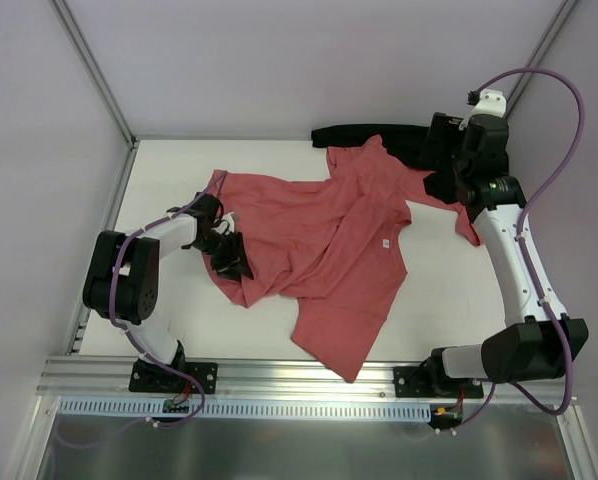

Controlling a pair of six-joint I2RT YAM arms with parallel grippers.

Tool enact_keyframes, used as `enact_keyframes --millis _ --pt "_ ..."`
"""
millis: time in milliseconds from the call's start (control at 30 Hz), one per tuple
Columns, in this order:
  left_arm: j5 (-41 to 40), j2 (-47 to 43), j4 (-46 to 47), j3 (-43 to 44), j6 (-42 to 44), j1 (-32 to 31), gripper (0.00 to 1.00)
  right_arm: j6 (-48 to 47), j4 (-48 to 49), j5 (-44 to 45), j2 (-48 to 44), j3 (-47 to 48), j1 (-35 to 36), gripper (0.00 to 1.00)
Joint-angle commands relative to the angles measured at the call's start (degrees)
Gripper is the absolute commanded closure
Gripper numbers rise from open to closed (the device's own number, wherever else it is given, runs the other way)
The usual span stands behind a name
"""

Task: Fold and stack the t-shirts
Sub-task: Flatten out the tshirt

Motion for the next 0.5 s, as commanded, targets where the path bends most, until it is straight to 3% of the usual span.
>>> enact_keyframes --millis 0,67,167,233,267,300,467 --pt "-0.53 -1.94 -2.57 0.87 1.53 -0.4 0.66 -0.12 1.44 0.74 -1.31 1.15 0.29 0.01" --pt "-0.61 -1.76 -2.65 0.87 1.53 -0.4 0.63 -0.12 1.44 0.65 -1.23 1.06 0.29 0.01" --pt "-0.43 -1.58 -2.48 1.04 1.45 -0.4 0.65 -0.21 1.53 0.65 -1.23 1.06 0.2 0.01" --pt "-0.43 -1.5 -2.22 1.22 1.27 -0.4 0.74 -0.3 1.44 0.65 -1.23 1.06 0.2 0.01" --pt "-0.43 -1.41 -2.3 1.31 1.18 -0.4 0.9 -0.39 1.44 0.74 -1.23 0.97 0.2 0.01" --pt "-0.43 -1.15 -2.39 1.57 1.18 -0.4 0.98 -0.39 1.44 0.74 -1.14 0.97 0.2 0.01" --pt "-1.05 -1.49 -3.79 2.54 2.14 -0.4 1.0 -0.39 1.44 0.65 -1.05 0.8 0.29 0.0"
